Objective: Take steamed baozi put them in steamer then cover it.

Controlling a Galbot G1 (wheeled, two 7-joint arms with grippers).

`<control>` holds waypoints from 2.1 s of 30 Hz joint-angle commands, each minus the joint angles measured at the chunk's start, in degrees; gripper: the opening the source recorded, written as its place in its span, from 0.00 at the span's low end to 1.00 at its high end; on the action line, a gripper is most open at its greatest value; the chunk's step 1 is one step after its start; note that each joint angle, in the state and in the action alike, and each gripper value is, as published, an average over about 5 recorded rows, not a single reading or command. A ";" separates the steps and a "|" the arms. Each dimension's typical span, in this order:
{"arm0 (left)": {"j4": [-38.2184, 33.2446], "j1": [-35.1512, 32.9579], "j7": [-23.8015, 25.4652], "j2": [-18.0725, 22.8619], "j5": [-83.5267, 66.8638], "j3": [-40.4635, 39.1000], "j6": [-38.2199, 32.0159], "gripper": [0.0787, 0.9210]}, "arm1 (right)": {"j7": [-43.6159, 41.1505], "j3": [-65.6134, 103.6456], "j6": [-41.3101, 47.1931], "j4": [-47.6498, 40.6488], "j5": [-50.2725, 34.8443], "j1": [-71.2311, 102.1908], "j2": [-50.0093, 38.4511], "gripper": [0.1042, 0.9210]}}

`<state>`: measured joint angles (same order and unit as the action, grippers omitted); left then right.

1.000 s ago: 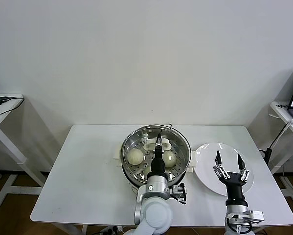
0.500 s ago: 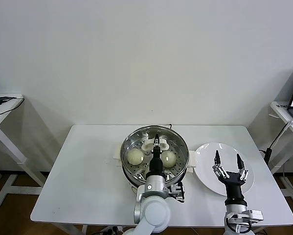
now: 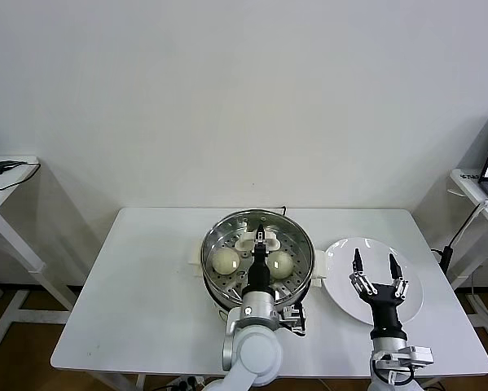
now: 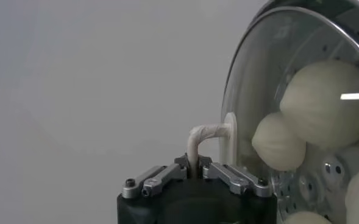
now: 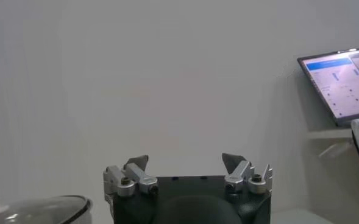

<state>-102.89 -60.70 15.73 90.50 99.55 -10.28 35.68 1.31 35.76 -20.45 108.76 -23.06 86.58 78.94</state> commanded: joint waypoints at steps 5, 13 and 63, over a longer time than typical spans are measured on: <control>0.03 -0.36 -0.15 0.11 -0.54 0.12 -0.02 0.13 | 0.00 -0.22 -0.13 -0.18 0.43 0.00 0.02 0.88; 0.25 -0.66 -0.36 0.05 -0.58 0.61 -0.86 0.13 | -0.03 -0.20 -0.22 0.03 0.55 0.06 0.00 0.88; -27.53 -30.69 -21.86 -9.82 -92.26 47.66 -38.29 0.88 | 1.16 0.50 9.37 6.69 1.94 0.32 -1.97 0.88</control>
<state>-133.50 -88.27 -9.83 76.86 37.43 17.39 7.97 2.17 36.04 -13.35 112.99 -21.52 86.78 77.22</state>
